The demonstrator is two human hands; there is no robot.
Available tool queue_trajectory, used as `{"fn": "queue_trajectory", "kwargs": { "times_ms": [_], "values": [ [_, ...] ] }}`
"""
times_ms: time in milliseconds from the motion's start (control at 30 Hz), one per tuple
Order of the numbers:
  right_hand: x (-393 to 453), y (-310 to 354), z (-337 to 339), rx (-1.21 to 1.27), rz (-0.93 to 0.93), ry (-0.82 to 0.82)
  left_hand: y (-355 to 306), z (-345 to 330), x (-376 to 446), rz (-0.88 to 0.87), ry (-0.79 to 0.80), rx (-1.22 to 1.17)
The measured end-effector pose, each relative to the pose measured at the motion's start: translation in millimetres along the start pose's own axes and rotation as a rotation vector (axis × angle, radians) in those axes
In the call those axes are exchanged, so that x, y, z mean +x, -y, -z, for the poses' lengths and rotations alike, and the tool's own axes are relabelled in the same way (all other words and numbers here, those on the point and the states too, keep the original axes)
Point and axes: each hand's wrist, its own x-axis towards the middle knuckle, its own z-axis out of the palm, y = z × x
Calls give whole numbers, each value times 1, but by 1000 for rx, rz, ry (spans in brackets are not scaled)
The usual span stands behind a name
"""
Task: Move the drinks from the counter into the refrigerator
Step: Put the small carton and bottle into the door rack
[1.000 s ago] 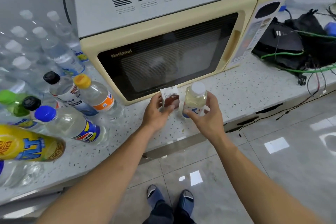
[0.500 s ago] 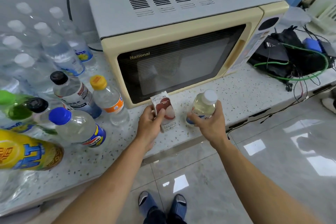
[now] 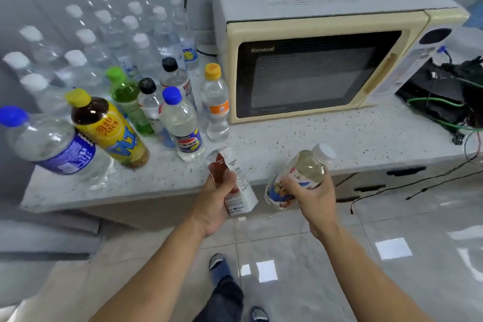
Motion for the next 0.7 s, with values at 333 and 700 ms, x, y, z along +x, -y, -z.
{"fn": "queue_trajectory", "kwargs": {
  "times_ms": [333, 700],
  "values": [
    [-99, -13, -37, 8, -19, 288, 53, 52, -143, -227, -367, -70],
    [-220, 2, -145, -38, 58, 604, 32, 168, -300, -536, -641, 9]
  ]
}}
